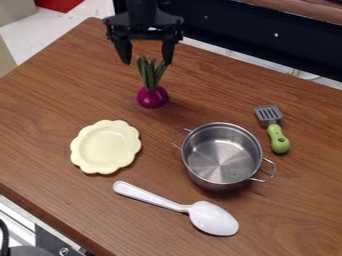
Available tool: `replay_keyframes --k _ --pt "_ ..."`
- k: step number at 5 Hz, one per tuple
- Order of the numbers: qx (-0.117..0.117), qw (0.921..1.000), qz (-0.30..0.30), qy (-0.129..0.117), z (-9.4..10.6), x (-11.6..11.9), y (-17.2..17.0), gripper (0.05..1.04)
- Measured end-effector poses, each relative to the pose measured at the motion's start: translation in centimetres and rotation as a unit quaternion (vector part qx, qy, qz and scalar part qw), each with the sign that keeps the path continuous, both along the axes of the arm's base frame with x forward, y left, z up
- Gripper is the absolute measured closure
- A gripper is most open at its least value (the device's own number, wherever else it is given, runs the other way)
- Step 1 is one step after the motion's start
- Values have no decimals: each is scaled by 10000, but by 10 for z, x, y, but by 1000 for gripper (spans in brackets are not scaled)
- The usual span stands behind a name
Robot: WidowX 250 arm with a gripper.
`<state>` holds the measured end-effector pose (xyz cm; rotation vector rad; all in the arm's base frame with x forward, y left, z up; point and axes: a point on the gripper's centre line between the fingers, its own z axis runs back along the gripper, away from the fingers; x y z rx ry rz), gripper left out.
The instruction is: Put the purple radish in the pot
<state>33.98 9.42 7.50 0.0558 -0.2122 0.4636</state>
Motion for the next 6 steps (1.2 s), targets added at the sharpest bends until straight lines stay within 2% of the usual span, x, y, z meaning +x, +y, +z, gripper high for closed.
replay_keyframes --k 1,2,4,5,6 --pt "149 9998 116 38 -10 4 -2 83" --pt "277 9995 138 -10 -13 8 -5 130" --pt "264 9995 182 -39 -14 8 -5 703" --pt "263 9995 176 45 -18 7 -5 922" --pt "415 9990 173 15 -18 8 -2 1016"
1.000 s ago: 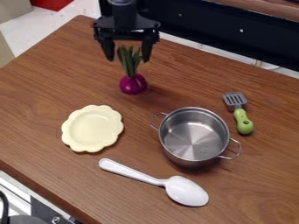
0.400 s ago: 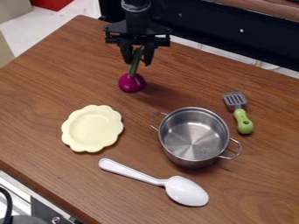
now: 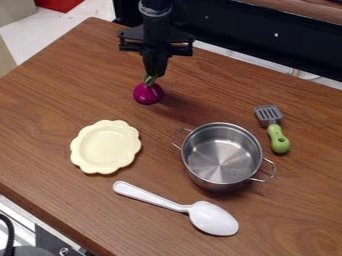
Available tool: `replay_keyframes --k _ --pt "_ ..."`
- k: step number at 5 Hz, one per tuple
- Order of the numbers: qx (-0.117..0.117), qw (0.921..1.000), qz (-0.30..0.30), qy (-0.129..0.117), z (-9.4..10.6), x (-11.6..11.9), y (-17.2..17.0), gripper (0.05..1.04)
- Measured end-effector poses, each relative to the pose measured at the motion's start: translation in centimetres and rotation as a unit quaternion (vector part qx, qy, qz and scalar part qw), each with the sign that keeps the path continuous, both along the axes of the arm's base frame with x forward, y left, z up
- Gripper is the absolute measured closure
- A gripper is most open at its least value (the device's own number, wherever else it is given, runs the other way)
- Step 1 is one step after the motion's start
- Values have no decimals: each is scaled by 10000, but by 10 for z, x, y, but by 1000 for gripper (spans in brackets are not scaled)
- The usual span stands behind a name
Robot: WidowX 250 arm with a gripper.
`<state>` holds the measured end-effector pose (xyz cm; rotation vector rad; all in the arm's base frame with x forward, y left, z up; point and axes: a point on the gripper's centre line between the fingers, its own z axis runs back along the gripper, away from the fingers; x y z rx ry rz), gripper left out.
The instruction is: Put the purple radish in the pot
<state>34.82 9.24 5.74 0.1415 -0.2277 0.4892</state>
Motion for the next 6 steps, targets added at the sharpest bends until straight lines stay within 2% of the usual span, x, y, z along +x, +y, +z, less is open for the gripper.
replay_keyframes --k 1,2,3,5,6 --pt "139 9999 -62 -34 -2 1 -3 1026" --pt "-19 9999 -8 132 5 0 -7 1026" --pt "-197 9998 -37 76 32 4 -11 1026" --pt "-778 9954 -563 -27 81 -16 -29 1026" --pt "-934 9886 -1167 157 83 -37 -51 1026"
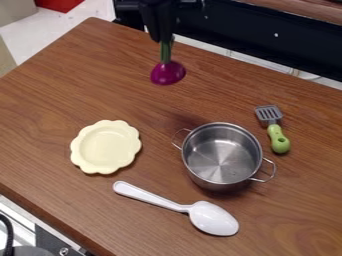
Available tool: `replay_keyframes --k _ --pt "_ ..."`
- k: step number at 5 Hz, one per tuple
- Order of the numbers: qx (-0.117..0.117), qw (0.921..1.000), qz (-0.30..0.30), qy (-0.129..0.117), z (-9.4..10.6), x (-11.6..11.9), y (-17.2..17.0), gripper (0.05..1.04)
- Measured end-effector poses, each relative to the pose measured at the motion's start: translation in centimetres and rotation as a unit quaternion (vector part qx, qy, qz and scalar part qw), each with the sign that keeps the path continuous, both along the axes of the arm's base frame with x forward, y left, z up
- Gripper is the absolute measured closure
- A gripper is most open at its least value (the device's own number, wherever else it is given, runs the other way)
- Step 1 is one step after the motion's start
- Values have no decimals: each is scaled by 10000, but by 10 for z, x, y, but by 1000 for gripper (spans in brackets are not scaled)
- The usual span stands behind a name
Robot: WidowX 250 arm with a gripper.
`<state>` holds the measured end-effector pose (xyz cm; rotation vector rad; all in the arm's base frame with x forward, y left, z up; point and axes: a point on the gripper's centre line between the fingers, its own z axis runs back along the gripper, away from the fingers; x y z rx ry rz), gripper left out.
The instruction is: Put the purple radish in the pot
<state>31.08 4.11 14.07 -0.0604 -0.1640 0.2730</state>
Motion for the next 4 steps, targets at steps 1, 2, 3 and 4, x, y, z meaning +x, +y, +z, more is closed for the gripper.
replay_keyframes --k 1,2,3,4 --pt "90 9993 -339 -164 -8 -18 -23 1026" --pt "169 9973 -688 -171 -20 -30 -45 1026" --pt "61 9953 -949 -202 -27 -33 -59 1026" --pt "187 9915 -1279 -119 -31 -38 -75 1026"
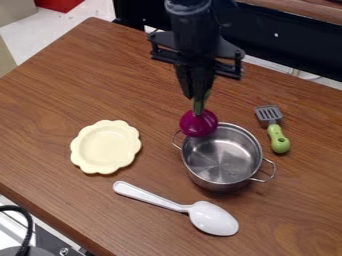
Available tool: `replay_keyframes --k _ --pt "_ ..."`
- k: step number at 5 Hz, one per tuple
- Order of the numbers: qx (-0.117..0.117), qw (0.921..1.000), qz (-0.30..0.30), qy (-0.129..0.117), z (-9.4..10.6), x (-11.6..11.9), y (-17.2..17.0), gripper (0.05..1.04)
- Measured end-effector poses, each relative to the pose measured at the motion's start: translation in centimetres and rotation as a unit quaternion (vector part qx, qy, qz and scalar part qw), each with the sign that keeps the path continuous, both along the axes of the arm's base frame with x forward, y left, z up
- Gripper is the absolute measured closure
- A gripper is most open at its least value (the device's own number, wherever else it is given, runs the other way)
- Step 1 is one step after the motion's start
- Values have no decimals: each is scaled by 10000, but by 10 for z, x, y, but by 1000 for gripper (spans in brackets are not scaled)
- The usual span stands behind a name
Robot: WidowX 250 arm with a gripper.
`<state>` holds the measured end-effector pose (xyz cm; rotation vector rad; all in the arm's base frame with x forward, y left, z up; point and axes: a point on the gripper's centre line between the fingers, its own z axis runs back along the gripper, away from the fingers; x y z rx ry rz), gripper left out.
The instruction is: Put the purple radish in the pot
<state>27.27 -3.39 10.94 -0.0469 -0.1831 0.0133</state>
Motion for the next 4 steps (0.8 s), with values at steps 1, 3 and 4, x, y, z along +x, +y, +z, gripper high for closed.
replay_keyframes --k 1,3,4 --pt "129 9998 -121 15 -9 -3 -12 1026" --pt "242 9996 -118 77 -22 -3 -16 1026" --pt "345 9993 -98 136 -35 1 -17 1014"
